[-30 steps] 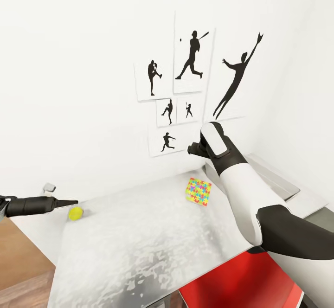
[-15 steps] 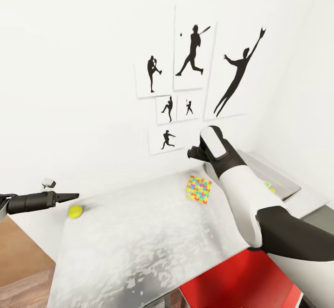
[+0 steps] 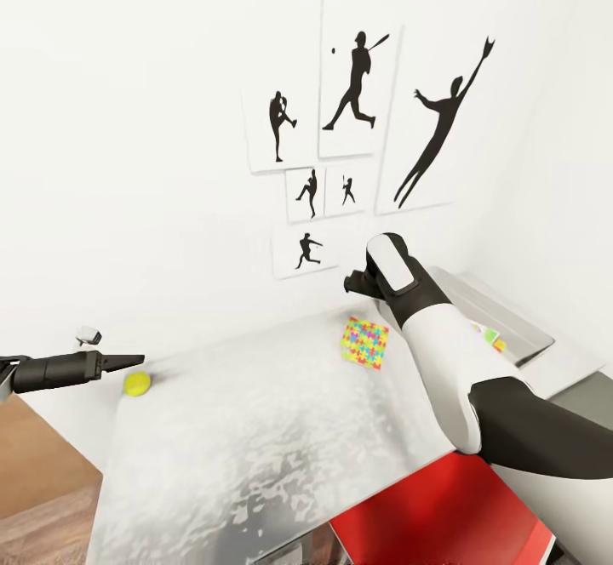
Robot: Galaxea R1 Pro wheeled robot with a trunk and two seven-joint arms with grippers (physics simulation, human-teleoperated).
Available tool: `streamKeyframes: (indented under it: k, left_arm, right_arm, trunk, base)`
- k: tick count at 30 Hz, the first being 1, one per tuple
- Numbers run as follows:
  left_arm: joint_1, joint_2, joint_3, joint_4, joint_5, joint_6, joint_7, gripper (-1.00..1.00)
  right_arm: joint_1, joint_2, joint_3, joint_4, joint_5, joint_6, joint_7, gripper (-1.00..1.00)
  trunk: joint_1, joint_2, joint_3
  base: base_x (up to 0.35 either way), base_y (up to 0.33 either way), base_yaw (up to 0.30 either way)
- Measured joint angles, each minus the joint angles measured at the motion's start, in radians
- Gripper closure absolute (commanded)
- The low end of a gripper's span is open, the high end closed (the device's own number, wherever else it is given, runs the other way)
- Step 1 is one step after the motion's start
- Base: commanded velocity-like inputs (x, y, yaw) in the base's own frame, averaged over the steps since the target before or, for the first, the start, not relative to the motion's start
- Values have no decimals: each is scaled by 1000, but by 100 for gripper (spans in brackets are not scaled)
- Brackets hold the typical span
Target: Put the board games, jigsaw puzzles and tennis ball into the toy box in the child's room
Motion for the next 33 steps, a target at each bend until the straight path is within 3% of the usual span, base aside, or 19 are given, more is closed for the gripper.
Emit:
streamKeyframes:
  k: [23,33]
  left_arm:
    - [0,2,0,0,0,-5,0,-100]
    - [0,2,0,0,0,-7,0,-100]
  right_arm:
    - [1,0,6,1,13,-124,3,-100]
    - [1,0,12,54,14,-205,9,-100]
  trunk:
    - [0,0,-37]
    - [0,0,-53]
  base:
    - [0,0,0]
    - [0,0,0]
